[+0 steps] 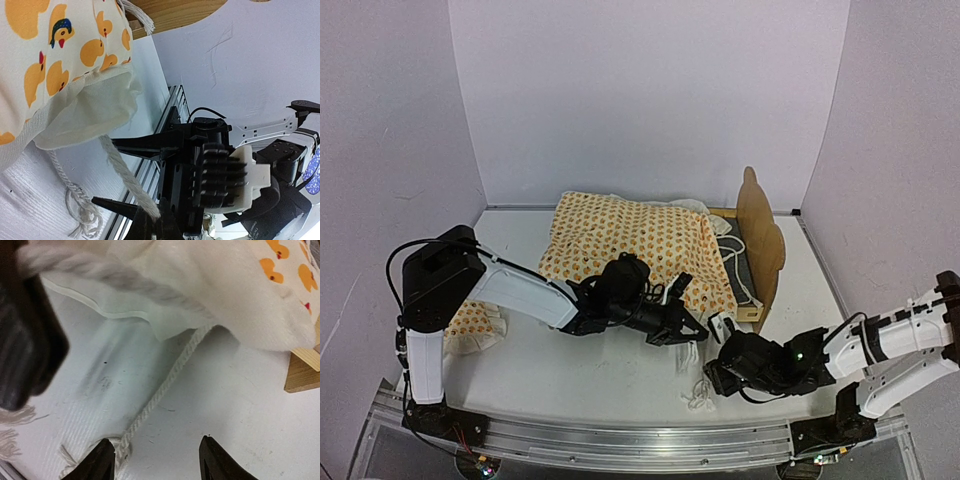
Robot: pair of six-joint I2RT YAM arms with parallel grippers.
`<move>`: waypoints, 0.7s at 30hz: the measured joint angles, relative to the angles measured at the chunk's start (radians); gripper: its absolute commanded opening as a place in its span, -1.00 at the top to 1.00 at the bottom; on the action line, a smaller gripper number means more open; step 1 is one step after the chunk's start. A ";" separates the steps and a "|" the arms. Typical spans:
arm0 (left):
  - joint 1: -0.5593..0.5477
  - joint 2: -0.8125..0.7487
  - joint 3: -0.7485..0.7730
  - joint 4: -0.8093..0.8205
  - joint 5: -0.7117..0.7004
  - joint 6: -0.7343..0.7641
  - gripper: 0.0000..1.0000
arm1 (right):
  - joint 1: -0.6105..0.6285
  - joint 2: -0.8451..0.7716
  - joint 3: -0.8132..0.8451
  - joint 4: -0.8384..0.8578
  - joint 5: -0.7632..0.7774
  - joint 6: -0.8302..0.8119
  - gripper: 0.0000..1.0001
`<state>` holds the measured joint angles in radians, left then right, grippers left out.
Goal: Set up the pet bed
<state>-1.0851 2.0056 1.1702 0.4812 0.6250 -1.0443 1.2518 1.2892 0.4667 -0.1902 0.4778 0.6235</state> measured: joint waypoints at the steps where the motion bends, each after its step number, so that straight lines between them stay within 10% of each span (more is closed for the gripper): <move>1: 0.000 -0.002 0.000 0.000 -0.001 0.000 1.00 | 0.000 0.006 0.000 0.011 -0.013 -0.003 -0.23; 8: 0.011 -0.002 -0.018 -0.055 -0.026 0.001 1.00 | 0.000 0.182 0.025 0.108 -0.034 -0.013 0.05; 15: 0.011 -0.002 -0.020 -0.053 -0.031 0.011 1.00 | 0.013 0.156 -0.059 0.140 -0.001 0.045 1.00; 21: -0.002 -0.017 -0.020 -0.026 -0.027 0.050 1.00 | 0.016 -0.003 -0.158 0.066 -0.013 0.088 1.00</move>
<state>-1.0866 1.9888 1.1500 0.4549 0.5983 -0.9947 1.2682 1.2858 0.3092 -0.1246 0.4644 0.7116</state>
